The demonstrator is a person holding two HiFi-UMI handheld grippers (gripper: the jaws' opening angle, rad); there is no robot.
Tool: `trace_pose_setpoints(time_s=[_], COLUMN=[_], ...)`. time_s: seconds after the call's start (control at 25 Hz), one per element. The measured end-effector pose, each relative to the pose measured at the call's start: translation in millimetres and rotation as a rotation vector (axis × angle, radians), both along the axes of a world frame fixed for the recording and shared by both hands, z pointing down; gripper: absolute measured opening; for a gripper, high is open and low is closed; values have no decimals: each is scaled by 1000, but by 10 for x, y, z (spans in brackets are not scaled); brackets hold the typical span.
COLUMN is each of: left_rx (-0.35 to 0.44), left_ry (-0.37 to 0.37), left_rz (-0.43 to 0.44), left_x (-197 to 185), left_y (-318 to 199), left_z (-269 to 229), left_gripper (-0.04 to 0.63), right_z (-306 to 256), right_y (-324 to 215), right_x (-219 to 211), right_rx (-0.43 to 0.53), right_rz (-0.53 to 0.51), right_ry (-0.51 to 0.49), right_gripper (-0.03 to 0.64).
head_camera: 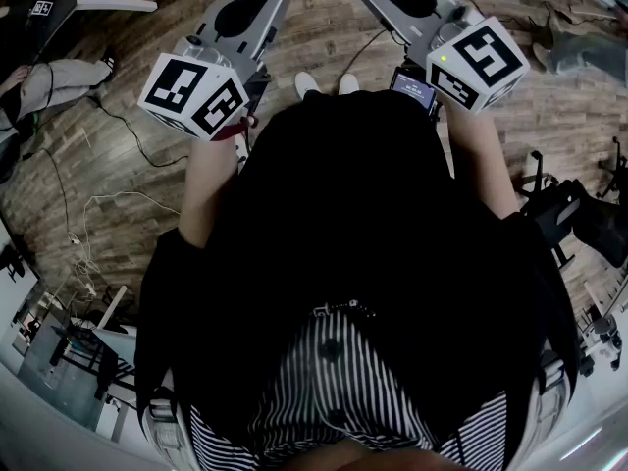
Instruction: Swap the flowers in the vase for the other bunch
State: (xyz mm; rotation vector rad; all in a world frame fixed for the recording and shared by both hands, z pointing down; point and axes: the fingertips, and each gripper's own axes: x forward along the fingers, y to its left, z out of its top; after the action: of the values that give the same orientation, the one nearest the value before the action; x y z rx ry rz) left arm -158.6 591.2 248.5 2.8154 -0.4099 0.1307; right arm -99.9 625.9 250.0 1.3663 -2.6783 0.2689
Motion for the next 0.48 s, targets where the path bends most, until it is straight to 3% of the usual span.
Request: trace_pose_setpoints(time_s=[0.16, 0.48], left_rx=[58, 78], left_ry=[-20, -45], left_rz=[-26, -49], left_x=[-1, 124], left_y=[-9, 13], left_z=[-61, -92], left_gripper=[6, 6], right_z=[-52, -62], right_y=[-17, -20], right_x=[86, 250], right_rx=[6, 14], right_rz=[9, 16], right_ry=[-38, -47], right_gripper=[2, 3])
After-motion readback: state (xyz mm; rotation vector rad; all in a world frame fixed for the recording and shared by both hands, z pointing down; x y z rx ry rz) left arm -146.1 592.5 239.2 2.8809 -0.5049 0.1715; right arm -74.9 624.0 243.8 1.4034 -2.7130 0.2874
